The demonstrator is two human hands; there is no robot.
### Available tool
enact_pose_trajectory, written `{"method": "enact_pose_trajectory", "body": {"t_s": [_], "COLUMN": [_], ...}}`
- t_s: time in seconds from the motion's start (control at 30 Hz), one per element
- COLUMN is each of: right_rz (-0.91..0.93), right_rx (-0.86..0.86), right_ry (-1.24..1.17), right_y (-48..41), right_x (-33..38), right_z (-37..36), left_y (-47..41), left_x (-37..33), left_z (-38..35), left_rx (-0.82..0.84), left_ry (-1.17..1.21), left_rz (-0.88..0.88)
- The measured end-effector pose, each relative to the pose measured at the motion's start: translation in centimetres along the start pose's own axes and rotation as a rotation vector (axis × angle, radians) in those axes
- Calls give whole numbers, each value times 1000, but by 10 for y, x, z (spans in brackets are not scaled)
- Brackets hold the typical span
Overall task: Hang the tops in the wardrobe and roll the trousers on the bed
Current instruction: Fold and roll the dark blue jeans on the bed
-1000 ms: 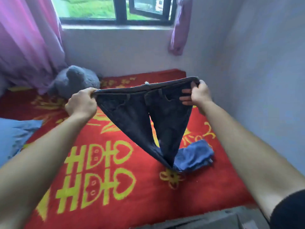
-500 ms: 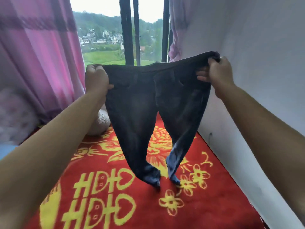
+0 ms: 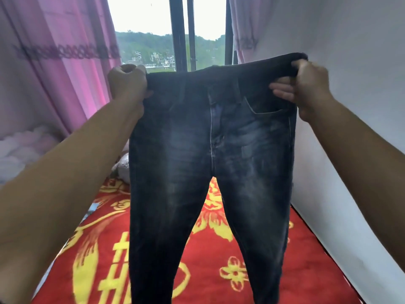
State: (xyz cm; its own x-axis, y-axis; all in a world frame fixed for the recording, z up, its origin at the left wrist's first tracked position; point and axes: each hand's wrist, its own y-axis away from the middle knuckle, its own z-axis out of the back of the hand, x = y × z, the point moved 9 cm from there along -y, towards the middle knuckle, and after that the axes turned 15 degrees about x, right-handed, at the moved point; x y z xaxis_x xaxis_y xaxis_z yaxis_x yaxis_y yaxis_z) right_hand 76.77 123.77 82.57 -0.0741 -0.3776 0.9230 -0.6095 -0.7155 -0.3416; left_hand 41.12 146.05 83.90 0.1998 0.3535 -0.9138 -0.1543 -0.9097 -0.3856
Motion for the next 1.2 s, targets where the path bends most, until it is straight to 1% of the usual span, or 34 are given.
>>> {"method": "enact_pose_trajectory", "body": {"t_s": [0.1, 0.23, 0.37, 0.43, 0.5, 0.53, 0.6, 0.67, 0.7, 0.77, 0.83, 0.9, 0.97, 1.03, 1.13, 1.2], "right_rz": [-32, -92, -197, -231, -193, -147, -48, 29, 60, 71, 43, -6, -82, -195, -415, -576], "right_rx": [23, 6, 52, 97, 130, 131, 125, 121, 114, 72, 37, 23, -6, -37, -103, -132], "right_ry": [65, 71, -11, -74, -145, -196, -312, -426, -444, -381, -306, -263, -234, -209, -117, -75], "right_y": [-16, -57, -114, -138, -159, -169, -185, -196, -200, -200, -193, -180, -162, -136, -89, -46], "right_x": [-15, -57, -115, -133, -132, -126, -106, -89, -81, -76, -87, -114, -155, -209, -306, -378], "right_z": [-11, -29, -64, -87, -107, -114, -123, -127, -127, -124, -120, -113, -102, -89, -62, -45], "left_y": [-26, -76, -132, -159, -183, -193, -209, -217, -216, -214, -203, -183, -153, -118, -60, -13], "left_x": [25, 67, 119, 139, 143, 137, 113, 87, 77, 71, 80, 106, 151, 208, 304, 378], "left_z": [2, -3, -17, -25, -36, -40, -42, -40, -38, -28, -11, 10, 29, 45, 62, 74], "left_rx": [9, 79, 167, 209, 271, 289, 294, 304, 295, 220, 74, -99, -233, -305, -313, -302], "left_ry": [-15, -36, -43, 37, 181, 256, 381, 441, 446, 428, 377, 300, 193, 59, -34, -44], "left_rz": [45, 98, 161, 199, 214, 187, 79, -26, -56, -65, -52, -20, 31, 99, 227, 368]}}
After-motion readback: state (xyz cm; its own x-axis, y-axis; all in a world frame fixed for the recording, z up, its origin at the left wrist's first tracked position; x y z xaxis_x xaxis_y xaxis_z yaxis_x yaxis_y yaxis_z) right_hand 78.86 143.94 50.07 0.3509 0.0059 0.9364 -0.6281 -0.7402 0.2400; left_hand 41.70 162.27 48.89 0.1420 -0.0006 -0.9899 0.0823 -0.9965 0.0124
